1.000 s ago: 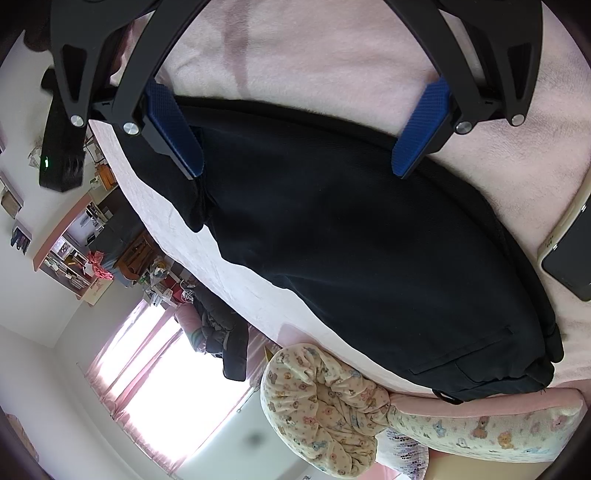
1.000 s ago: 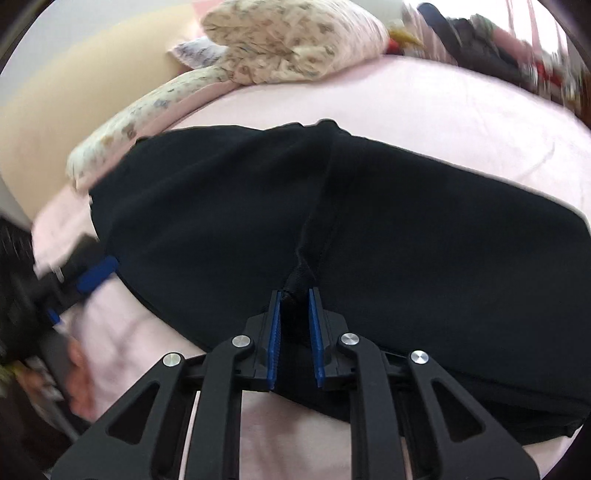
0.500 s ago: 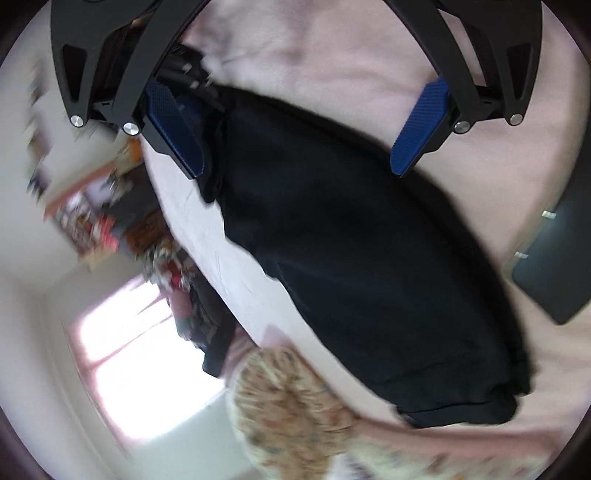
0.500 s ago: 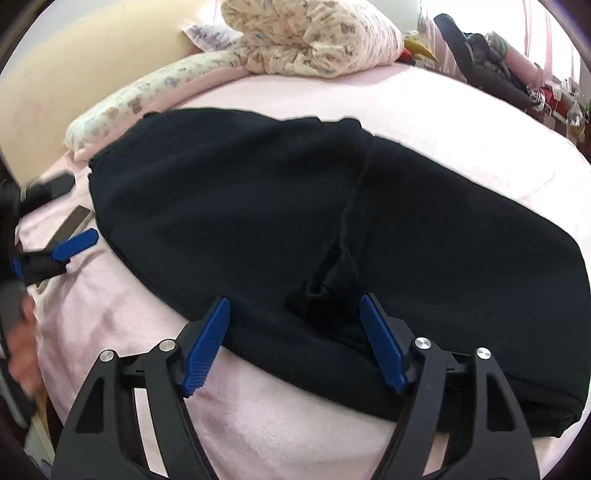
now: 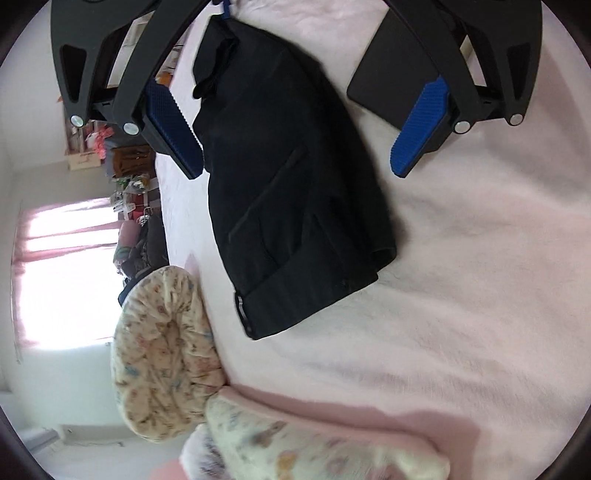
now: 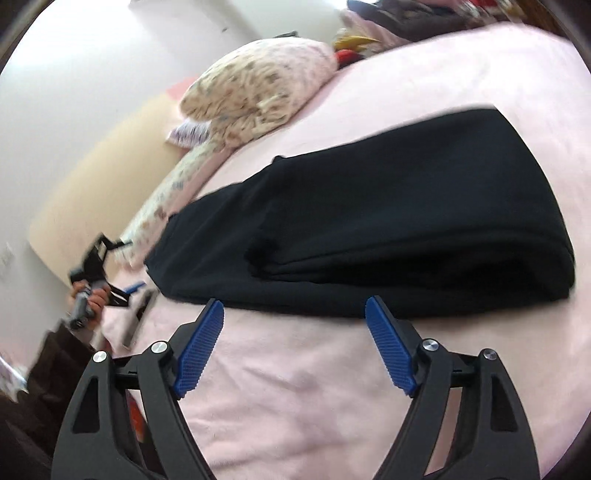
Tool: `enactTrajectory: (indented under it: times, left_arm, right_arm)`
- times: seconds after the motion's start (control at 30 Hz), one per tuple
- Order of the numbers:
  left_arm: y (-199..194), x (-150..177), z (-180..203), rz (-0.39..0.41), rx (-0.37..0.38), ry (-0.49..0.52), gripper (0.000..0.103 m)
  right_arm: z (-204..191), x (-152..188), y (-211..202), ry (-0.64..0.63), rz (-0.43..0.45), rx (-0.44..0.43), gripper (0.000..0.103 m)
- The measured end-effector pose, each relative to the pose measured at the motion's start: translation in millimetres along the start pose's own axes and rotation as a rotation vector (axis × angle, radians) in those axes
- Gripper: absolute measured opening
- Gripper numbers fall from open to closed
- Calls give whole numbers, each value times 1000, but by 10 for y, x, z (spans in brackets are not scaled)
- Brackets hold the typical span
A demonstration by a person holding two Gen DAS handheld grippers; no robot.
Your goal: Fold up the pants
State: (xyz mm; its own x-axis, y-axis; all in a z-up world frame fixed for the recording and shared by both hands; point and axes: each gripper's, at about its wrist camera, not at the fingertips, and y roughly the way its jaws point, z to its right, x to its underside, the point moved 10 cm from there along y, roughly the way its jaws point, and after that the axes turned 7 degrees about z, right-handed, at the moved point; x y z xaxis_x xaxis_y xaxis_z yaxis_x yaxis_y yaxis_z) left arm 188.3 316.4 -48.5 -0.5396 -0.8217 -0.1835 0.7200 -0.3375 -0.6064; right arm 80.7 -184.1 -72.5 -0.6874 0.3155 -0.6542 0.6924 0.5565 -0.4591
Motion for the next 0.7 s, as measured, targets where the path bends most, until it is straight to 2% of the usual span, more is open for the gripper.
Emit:
enactTrajectory:
  times: [0.07, 0.2, 0.37, 0.4, 0.43, 0.47, 0.57, 0.6, 0.7]
  left_arm:
    - [175, 9, -10, -40, -35, 3, 101]
    - [304, -57, -118, -48, -91, 15, 101]
    - [355, -46, -23, -19, -82, 60, 101]
    - [350, -24, 10, -9, -61, 80, 100]
    - [325, 9, 11, -8, -36, 95, 91]
    - [339, 47, 57, -12, -9, 113, 86]
    - [396, 94, 31, 13, -65, 188, 68]
    - [410, 95, -10, 20, -87, 201, 57]
    - [408, 55, -62, 25, -70, 170, 44]
  right_arm:
    - [89, -7, -42, 40, 18, -13, 81]
    - [164, 20, -70, 55, 31, -25, 81]
    - [188, 51, -76, 53, 45, -53, 82]
    - [198, 58, -77, 54, 48, -58, 82]
    - [206, 67, -80, 54, 50, -60, 82]
    - [208, 74, -78, 52, 52, -62, 83]
    - [192, 80, -81, 37, 50, -66, 85]
    - [183, 92, -90, 30, 49, -66, 86]
    - [171, 94, -112, 26, 52, -72, 87]
